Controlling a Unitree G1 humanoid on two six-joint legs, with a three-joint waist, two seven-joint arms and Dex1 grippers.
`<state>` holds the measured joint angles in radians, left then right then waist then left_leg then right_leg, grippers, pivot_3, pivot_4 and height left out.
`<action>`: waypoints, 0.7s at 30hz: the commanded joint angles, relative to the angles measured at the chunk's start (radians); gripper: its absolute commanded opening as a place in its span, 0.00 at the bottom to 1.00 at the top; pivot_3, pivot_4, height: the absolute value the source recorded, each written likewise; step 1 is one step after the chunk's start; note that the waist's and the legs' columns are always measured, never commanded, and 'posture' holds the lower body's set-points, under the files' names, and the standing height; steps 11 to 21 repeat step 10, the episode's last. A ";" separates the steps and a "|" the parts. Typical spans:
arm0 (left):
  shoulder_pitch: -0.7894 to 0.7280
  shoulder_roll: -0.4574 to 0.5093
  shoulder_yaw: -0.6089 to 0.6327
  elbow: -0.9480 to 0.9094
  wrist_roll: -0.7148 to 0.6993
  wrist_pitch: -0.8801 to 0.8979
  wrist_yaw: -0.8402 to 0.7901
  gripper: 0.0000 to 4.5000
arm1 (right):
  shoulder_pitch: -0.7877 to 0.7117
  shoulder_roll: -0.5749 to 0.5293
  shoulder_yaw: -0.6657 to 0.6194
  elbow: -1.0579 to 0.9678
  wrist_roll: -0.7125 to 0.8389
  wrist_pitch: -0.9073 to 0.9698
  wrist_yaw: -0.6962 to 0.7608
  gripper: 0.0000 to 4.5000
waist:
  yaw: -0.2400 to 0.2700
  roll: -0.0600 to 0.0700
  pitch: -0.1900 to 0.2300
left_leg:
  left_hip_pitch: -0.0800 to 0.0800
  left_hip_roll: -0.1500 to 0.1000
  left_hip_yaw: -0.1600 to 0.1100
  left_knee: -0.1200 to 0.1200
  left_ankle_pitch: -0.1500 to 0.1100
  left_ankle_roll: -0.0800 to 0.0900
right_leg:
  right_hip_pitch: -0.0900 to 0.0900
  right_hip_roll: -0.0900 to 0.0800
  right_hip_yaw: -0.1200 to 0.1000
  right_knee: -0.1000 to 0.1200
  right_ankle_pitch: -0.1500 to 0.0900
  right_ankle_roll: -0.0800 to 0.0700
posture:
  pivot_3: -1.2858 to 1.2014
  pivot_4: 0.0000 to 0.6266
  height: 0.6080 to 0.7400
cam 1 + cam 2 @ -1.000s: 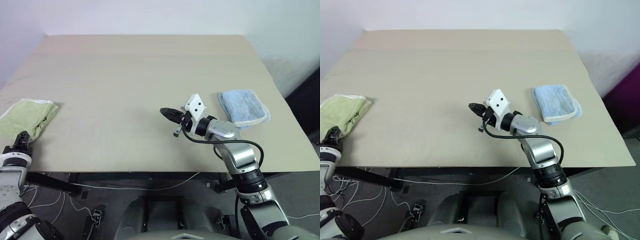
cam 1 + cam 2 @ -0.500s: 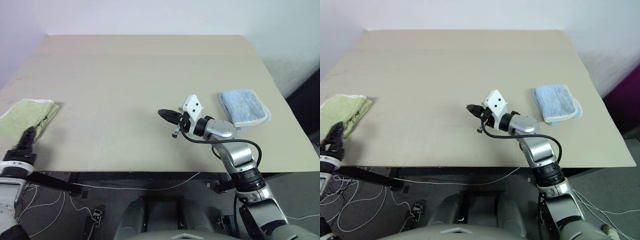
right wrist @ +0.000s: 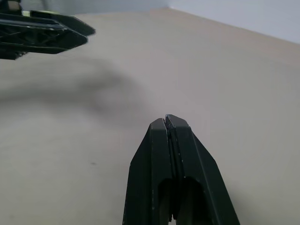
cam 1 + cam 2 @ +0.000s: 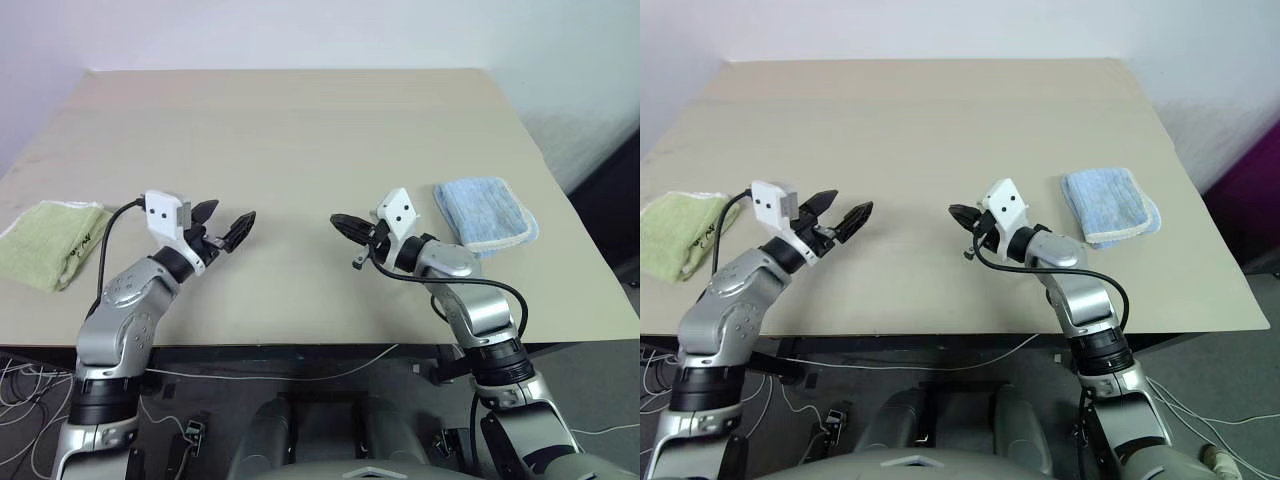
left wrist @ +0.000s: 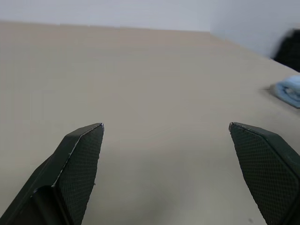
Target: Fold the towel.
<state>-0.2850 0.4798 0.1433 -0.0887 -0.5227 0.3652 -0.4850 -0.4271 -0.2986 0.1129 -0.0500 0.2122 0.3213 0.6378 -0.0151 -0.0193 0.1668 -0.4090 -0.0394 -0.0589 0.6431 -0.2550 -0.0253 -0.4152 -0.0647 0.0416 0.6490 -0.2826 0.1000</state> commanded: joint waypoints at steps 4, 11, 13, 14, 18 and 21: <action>-0.012 0.001 0.019 0.093 0.077 -0.095 -0.040 1.00 | 0.027 -0.005 -0.060 -0.027 0.013 -0.030 -0.037 0.00 | 0.001 0.000 0.000 | 0.000 0.000 0.000 0.000 0.000 0.000 | 0.000 0.000 0.000 0.000 0.000 0.000 | 0.52 0.24 1.00; 0.029 -0.011 0.029 0.071 0.096 -0.100 -0.030 1.00 | 0.031 0.004 -0.058 -0.012 0.011 -0.037 -0.042 0.00 | 0.001 0.000 0.000 | 0.000 0.000 0.000 0.001 0.000 0.000 | 0.000 -0.001 0.000 0.000 0.000 0.000 | 0.52 0.24 1.00; 0.029 -0.011 0.029 0.071 0.096 -0.100 -0.030 1.00 | 0.031 0.004 -0.058 -0.012 0.011 -0.037 -0.042 0.00 | 0.001 0.000 0.000 | 0.000 0.000 0.000 0.001 0.000 0.000 | 0.000 -0.001 0.000 0.000 0.000 0.000 | 0.52 0.24 1.00; 0.029 -0.011 0.029 0.071 0.096 -0.100 -0.030 1.00 | 0.031 0.004 -0.058 -0.012 0.011 -0.037 -0.042 0.00 | 0.001 0.000 0.000 | 0.000 0.000 0.000 0.001 0.000 0.000 | 0.000 -0.001 0.000 0.000 0.000 0.000 | 0.52 0.24 1.00; 0.029 -0.011 0.029 0.071 0.096 -0.100 -0.030 1.00 | 0.031 0.004 -0.058 -0.012 0.011 -0.037 -0.042 0.00 | 0.001 0.000 0.000 | 0.000 0.000 0.000 0.001 0.000 0.000 | 0.000 -0.001 0.000 0.000 0.000 0.000 | 0.52 0.24 1.00; 0.029 -0.011 0.029 0.071 0.096 -0.100 -0.030 1.00 | 0.031 0.004 -0.058 -0.012 0.011 -0.037 -0.042 0.00 | 0.001 0.000 0.000 | 0.000 0.000 0.000 0.001 0.000 0.000 | 0.000 -0.001 0.000 0.000 0.000 0.000 | 0.52 0.24 1.00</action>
